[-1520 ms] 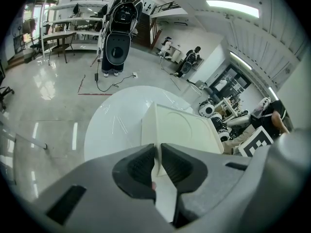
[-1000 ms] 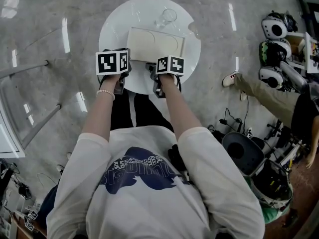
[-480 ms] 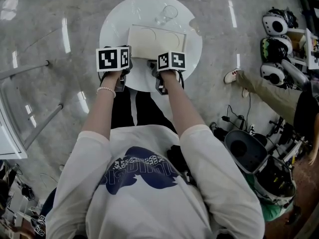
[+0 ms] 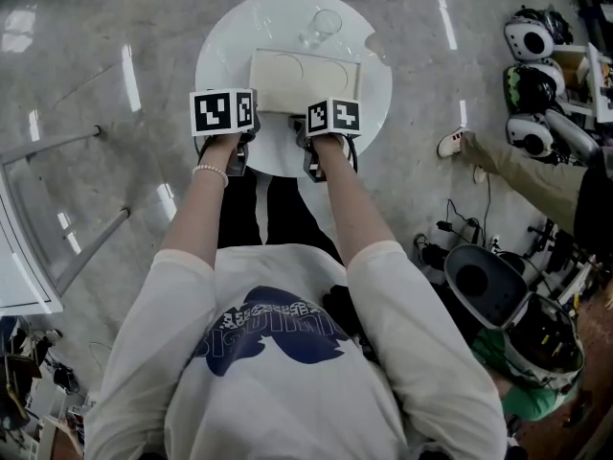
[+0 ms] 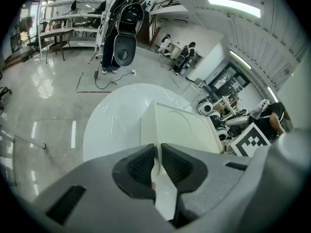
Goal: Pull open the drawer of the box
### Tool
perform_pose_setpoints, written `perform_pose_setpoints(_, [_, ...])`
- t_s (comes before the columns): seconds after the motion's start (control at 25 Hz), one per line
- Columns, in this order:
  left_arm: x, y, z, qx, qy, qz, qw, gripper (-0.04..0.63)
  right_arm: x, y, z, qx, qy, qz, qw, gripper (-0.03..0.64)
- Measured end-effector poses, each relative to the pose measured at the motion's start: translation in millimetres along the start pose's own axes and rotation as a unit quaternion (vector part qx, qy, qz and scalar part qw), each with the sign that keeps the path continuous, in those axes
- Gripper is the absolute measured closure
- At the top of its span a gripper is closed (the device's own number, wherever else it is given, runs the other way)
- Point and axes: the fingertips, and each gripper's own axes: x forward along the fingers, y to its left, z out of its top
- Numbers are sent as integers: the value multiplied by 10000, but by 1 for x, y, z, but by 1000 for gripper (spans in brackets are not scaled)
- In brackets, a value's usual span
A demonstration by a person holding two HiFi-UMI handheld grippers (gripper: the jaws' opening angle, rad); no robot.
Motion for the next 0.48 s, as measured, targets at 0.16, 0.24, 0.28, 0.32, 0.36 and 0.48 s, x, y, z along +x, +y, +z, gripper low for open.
perform_pose_setpoints(0.16, [1,0,-1,-45,21,-9,10000,541,0,-1,0,104,-77,42,9999,557])
perform_pose_setpoints(0.24, [2,1,-2,-56,39,-12,10000,541,1,-2,-1,121,-87,51,9999,557])
perform_pose_setpoints(0.28, [3,1,-1,-59,49,-11,10000,541,1,-1,-1,135,-83,62,9999,557])
perform_pose_setpoints(0.32, [3,1,-1,-60,57,-8,10000,541,1,-1,-2,151,-78,76,9998,557])
perform_pose_setpoints(0.36, [3,1,0,-58,64,-4,10000,541,0,-1,-3,165,-79,91,9998,557])
perform_pose_setpoints(0.48, [2,0,0,-54,79,5,10000,541,-1,0,-8,190,-107,115,9997,557])
